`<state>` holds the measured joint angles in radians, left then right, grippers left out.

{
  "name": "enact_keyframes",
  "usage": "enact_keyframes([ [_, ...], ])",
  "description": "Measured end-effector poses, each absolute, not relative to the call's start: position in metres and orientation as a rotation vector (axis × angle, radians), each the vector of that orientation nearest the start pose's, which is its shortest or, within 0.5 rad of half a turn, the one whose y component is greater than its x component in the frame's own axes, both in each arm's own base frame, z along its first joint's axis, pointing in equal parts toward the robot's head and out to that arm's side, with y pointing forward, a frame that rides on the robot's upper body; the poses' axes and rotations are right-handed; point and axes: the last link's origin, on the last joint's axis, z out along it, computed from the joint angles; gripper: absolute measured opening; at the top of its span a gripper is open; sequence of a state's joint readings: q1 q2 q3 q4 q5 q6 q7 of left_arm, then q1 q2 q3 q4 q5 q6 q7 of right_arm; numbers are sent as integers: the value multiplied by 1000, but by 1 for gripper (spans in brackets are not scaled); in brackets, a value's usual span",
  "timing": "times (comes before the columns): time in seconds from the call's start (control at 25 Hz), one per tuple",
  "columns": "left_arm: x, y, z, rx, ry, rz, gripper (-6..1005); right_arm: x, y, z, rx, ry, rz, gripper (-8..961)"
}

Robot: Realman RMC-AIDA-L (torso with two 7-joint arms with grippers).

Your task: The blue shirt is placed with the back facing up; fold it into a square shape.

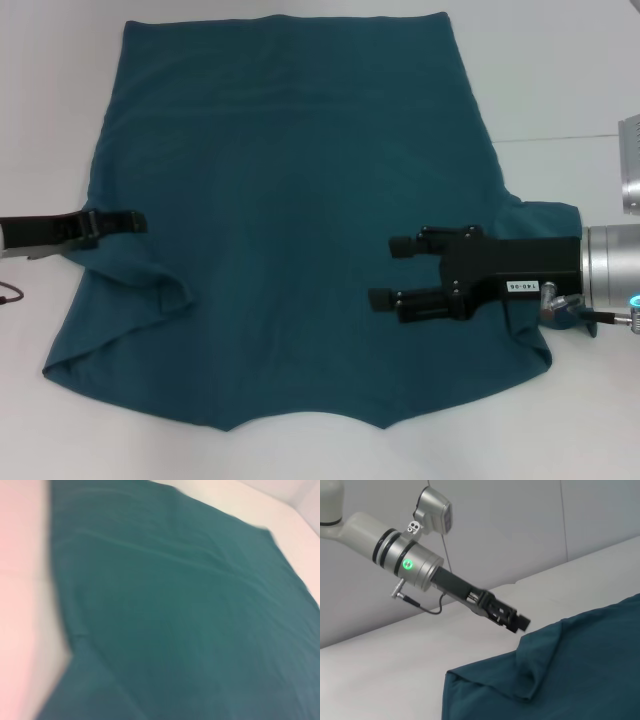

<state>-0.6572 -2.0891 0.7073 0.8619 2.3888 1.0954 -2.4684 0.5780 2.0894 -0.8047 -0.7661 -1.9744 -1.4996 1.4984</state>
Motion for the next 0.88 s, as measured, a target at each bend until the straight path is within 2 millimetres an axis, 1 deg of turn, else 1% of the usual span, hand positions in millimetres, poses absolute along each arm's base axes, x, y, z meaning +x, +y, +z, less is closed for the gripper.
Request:
enact_keyframes([
  [0.08,-278,417,41,-1949,-1574,-402,646,229,355,0,-2762,550,630,909],
  [0.24,-288,421,38,-1876,-1574,-395,838,227,356,0,-2765,540,631,909],
  [0.4,-297,425,29,-1809,-1589,-388,842,226,358,0,-2762,535,629,909],
  [0.64,-300,425,23,-1808,-1608,-363,837,226,360,-1,-2756,533,620,908],
  [0.88,-303,423,20,-1813,-1602,-278,829,225,361,-1,-2754,530,615,908],
])
